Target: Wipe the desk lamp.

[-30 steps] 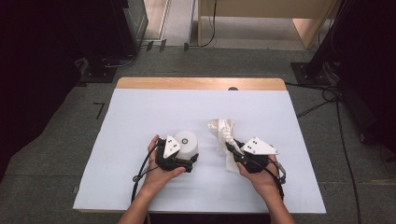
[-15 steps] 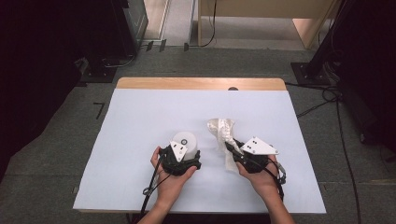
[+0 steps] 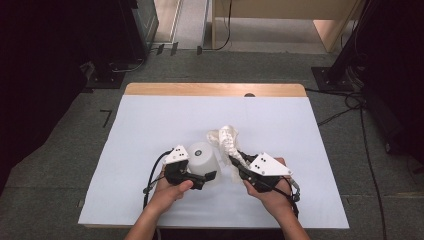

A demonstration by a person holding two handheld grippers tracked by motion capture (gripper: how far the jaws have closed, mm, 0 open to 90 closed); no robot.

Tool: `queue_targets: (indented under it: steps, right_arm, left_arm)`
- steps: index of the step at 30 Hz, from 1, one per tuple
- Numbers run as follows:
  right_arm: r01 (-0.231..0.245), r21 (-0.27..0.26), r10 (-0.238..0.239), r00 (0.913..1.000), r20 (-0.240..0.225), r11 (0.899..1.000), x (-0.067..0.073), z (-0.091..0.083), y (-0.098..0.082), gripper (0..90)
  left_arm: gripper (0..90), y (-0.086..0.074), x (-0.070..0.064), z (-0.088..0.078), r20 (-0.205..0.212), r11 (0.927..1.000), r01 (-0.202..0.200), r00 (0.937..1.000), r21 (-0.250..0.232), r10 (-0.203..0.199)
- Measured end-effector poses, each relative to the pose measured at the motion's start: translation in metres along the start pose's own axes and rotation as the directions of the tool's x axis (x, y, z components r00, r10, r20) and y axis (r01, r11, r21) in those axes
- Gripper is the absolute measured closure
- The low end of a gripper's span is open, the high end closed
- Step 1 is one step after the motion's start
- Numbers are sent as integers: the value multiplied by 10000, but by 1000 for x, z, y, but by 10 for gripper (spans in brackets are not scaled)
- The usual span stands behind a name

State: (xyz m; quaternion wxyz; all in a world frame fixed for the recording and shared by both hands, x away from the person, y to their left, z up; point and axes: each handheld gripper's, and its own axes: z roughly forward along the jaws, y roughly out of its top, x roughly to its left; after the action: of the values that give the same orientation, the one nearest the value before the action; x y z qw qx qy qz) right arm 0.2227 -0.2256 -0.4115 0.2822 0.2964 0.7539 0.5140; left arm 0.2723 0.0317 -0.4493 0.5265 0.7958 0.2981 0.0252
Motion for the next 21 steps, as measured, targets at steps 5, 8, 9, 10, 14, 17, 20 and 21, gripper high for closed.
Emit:
queue_targets:
  steps: [5,8,9,10,14,17,20,21]
  right_arm:
    - [425,164,-419,9986,-324,9990,12,3,3,750]
    - [608,694,-554,9956,-761,9957,18,10,-2,750]
    - [721,824,-648,9940,-877,9940,19,12,-3,750]
    - [817,1053,-709,9922,-1024,9911,19,14,-5,750]
    - [1078,1934,-832,9878,-1314,9752,20,25,-15,749]
    - [925,1767,-709,9897,-1247,9799,20,25,-14,749]
    - [773,1194,-652,9926,-1027,9898,21,18,-6,749]
    - [694,1011,-606,9943,-878,9925,21,16,-3,748]
  left_arm:
    - [78,2,-2,1,493,9991,365,9982,-192,-355]
    - [79,4,5,-7,536,9955,779,9957,-541,-750]
    - [79,5,9,-11,512,9938,888,9950,-665,-855]
    - [79,5,14,-16,526,9903,1113,9929,-836,-1071]
    - [79,5,21,-24,655,9846,1376,9892,-1074,-1311]
    - [79,4,19,-22,762,9879,1278,9897,-880,-1212]
    - [79,3,10,-12,759,9969,723,9947,-309,-698]
    - [79,3,5,-7,739,9985,532,9959,-120,-522]
